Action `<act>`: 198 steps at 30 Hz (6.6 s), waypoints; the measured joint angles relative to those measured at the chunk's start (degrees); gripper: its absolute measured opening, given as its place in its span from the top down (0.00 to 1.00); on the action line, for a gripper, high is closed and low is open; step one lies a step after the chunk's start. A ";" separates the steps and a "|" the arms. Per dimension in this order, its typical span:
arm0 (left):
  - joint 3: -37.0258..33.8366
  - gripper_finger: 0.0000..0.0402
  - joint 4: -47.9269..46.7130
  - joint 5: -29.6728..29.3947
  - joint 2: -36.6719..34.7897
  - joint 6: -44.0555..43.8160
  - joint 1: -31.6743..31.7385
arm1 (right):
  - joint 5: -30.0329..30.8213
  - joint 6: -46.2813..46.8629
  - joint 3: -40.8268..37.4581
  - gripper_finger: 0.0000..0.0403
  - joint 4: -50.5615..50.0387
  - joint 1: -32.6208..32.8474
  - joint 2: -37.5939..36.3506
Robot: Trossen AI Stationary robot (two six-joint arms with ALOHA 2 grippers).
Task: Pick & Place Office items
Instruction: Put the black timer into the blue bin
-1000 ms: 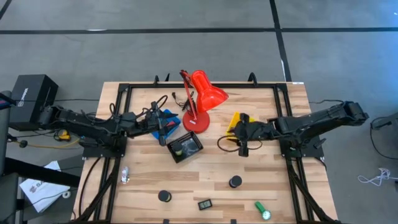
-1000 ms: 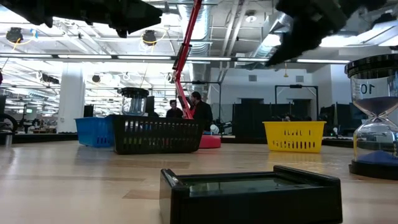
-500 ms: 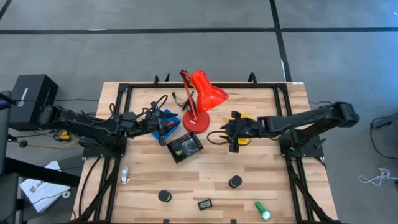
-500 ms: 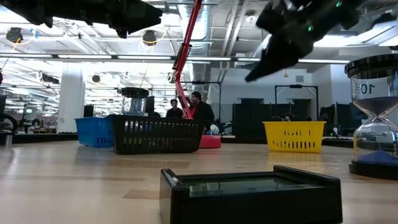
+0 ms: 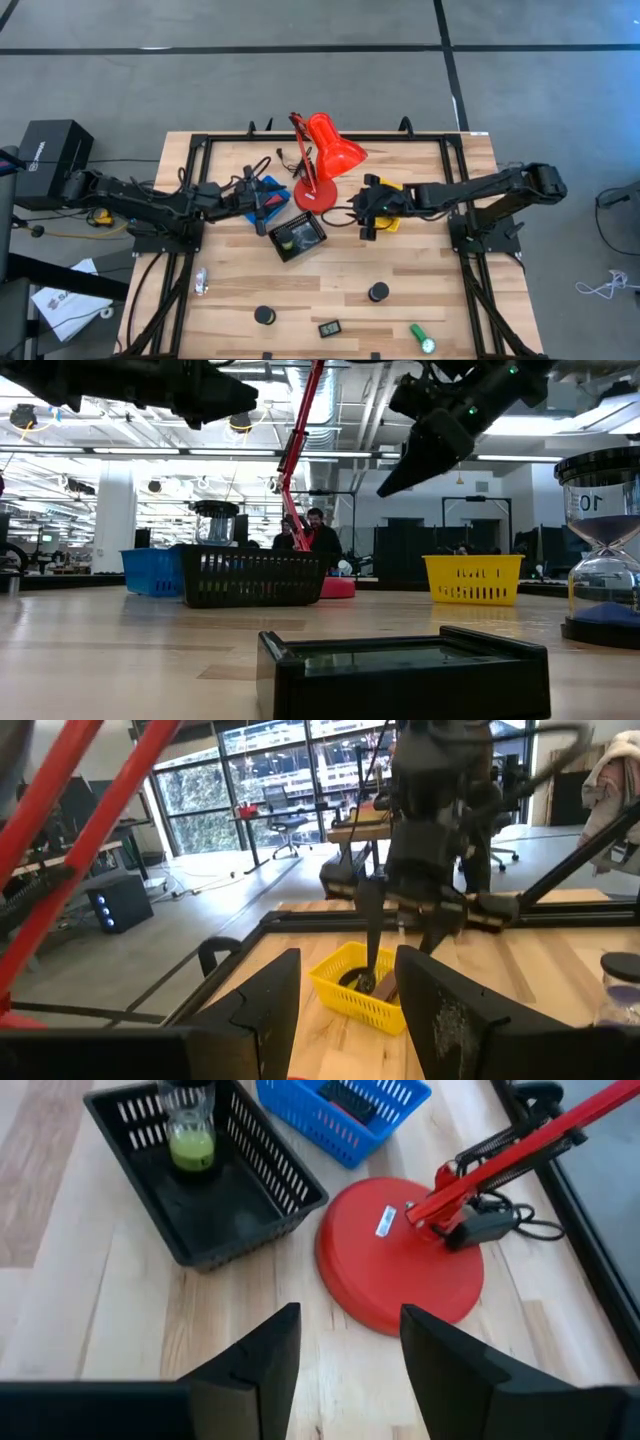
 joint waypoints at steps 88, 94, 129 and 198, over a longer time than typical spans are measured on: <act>54.13 0.60 -43.03 7.97 51.80 -40.55 -30.14 | 9.71 20.80 2.12 0.61 20.89 35.47 4.36; 53.87 0.60 -43.47 6.52 56.40 -40.46 -30.53 | 10.57 20.78 2.12 0.61 21.17 37.04 4.36; 53.85 0.37 -39.19 2.96 66.06 -32.69 -32.68 | 10.03 11.81 2.12 0.61 20.47 32.51 4.36; 51.68 0.84 -39.97 6.22 65.22 -30.21 -24.52 | 8.17 8.28 2.13 0.61 20.56 30.46 4.31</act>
